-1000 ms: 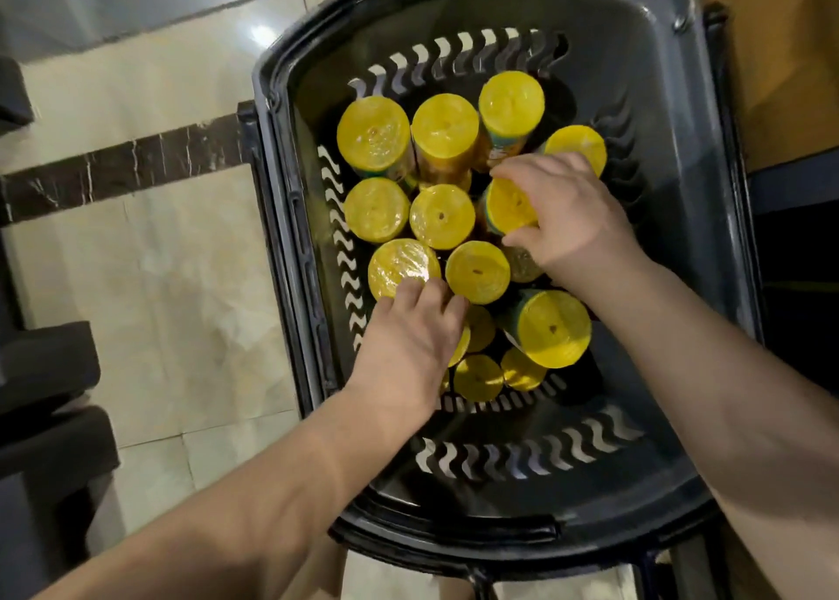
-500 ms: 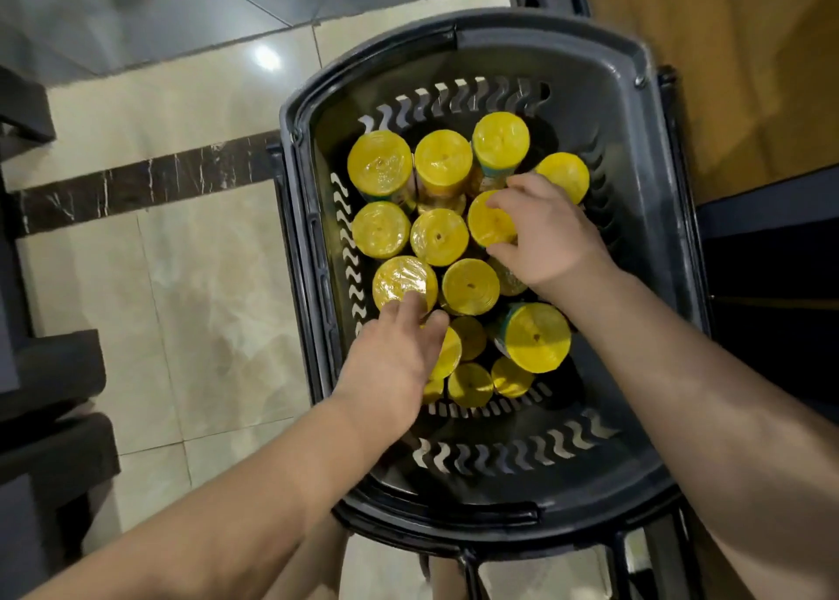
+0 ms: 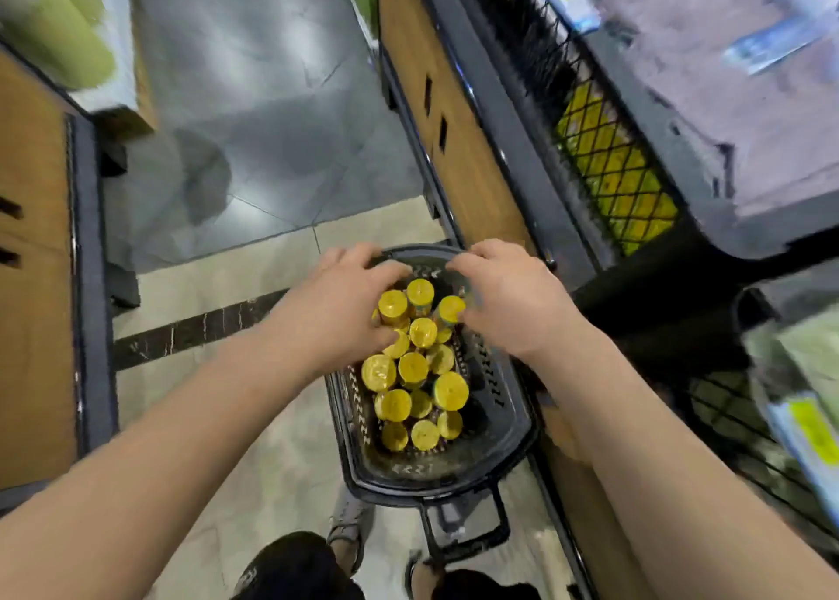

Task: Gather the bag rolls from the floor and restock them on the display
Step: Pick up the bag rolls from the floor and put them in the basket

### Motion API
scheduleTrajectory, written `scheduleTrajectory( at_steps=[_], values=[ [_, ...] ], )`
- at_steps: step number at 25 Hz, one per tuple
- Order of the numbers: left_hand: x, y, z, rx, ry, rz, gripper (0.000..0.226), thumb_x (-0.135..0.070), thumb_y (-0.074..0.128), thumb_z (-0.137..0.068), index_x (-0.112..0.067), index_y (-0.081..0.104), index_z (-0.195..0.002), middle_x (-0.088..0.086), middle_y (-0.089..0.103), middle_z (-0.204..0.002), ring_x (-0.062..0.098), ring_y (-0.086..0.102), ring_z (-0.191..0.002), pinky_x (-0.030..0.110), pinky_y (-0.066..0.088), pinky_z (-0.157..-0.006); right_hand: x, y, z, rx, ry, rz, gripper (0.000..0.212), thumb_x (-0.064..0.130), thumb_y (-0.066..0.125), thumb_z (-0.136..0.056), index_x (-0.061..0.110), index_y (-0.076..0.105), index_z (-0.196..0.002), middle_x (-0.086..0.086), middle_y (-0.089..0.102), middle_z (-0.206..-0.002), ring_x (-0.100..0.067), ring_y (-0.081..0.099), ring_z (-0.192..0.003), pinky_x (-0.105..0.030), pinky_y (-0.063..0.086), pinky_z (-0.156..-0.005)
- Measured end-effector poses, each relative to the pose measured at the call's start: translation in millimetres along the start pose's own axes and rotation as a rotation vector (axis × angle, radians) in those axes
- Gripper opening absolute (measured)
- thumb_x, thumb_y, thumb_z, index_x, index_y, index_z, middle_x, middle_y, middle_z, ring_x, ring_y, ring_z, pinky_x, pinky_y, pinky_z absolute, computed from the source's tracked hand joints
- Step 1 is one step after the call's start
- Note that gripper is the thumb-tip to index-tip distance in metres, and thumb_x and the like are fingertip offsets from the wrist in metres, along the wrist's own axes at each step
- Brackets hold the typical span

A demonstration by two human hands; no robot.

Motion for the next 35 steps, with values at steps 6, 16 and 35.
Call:
scheduleTrajectory(
  at_steps=[6,16,35],
  values=[
    [-94.8,-186.0,77.5,-0.161,0.176,-0.19,0.083,-0.056,0.069,-0.085,-0.043,0.026,-0.155,0.002,0.016,-0.164,0.03,0.018,-0.148,0.043,0.029,-0.116,40.8,-195.8,124.6,-0.199,0.115,0.167,0.07,0.039,0.07,-0.085,0.027,0.042,-0.148,-0.011,0.036,-0.152,-0.033,0.037,-0.137,-0.041,0.039,-0.108],
    [-213.8,-226.2,108.1,-0.262,0.653,-0.358,0.091,-0.068,0.062,-0.083,-0.045,0.015,-0.157,0.007,0.007,-0.167,0.035,0.013,-0.15,0.048,0.02,-0.123,50.3,-239.6,274.4,-0.398,0.605,0.221,0.087,0.048,0.075,-0.082,0.033,0.032,-0.156,-0.015,0.025,-0.163,-0.037,0.026,-0.147,-0.05,0.02,-0.12],
    [-498.4,45.6,653.3,0.157,2.095,-0.415,0.077,-0.064,0.06,-0.089,-0.044,0.026,-0.155,0.0,0.019,-0.165,0.03,0.021,-0.148,0.042,0.025,-0.12,380.8,-22.2,879.2,-0.442,2.156,-0.143,0.066,0.053,0.058,-0.094,0.032,0.033,-0.152,-0.002,0.043,-0.149,-0.028,0.048,-0.13,-0.043,0.047,-0.101]
  ],
)
Point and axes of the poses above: each hand's wrist, its own z-axis away from the middle knuckle, its own y-axis out of the palm, x = y × z, the point moved 5 cm from there along -z, towards the middle knuckle
